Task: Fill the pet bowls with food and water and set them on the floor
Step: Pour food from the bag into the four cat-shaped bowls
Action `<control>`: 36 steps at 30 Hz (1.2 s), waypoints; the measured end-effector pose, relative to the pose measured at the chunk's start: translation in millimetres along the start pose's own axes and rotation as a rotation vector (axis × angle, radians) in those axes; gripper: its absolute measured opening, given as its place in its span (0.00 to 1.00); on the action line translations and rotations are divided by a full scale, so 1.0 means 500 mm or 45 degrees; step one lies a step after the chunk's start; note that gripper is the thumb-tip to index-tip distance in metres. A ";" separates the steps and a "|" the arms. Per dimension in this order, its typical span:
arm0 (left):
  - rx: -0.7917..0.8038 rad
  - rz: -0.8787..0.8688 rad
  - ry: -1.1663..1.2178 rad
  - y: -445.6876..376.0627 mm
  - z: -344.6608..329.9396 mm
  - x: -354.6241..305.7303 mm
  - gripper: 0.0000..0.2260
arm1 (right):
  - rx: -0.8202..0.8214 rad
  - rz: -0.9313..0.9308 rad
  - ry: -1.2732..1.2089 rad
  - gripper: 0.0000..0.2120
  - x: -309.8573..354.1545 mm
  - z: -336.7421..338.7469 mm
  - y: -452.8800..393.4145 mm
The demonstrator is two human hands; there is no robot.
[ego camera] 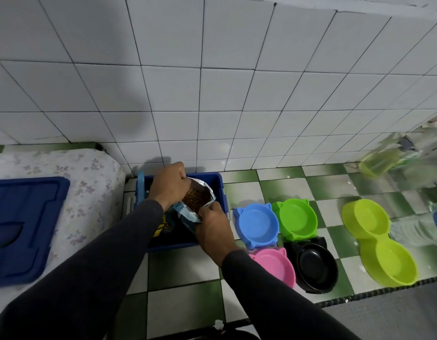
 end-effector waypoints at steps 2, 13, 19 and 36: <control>-0.051 -0.013 -0.013 -0.001 0.004 0.001 0.08 | 0.006 -0.012 0.014 0.11 -0.002 0.000 0.002; -0.022 -0.024 -0.057 -0.030 0.002 -0.005 0.13 | -0.084 -0.465 -0.188 0.13 -0.013 0.027 -0.003; -0.174 0.056 0.066 -0.009 0.013 0.006 0.10 | -0.006 -0.492 -0.033 0.07 -0.015 0.036 -0.027; -0.036 0.607 1.075 0.100 0.037 0.079 0.18 | -0.208 -0.438 -0.473 0.13 0.040 0.161 -0.082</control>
Point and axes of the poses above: each hand's wrist, its own y-axis away from the middle knuckle, its own z-axis out of the back of the hand, x = y × z, the point moved 3 cm from there along -y, towards the middle knuckle, and after that the axes turned 15 degrees about -x, right-handed, at the moved point
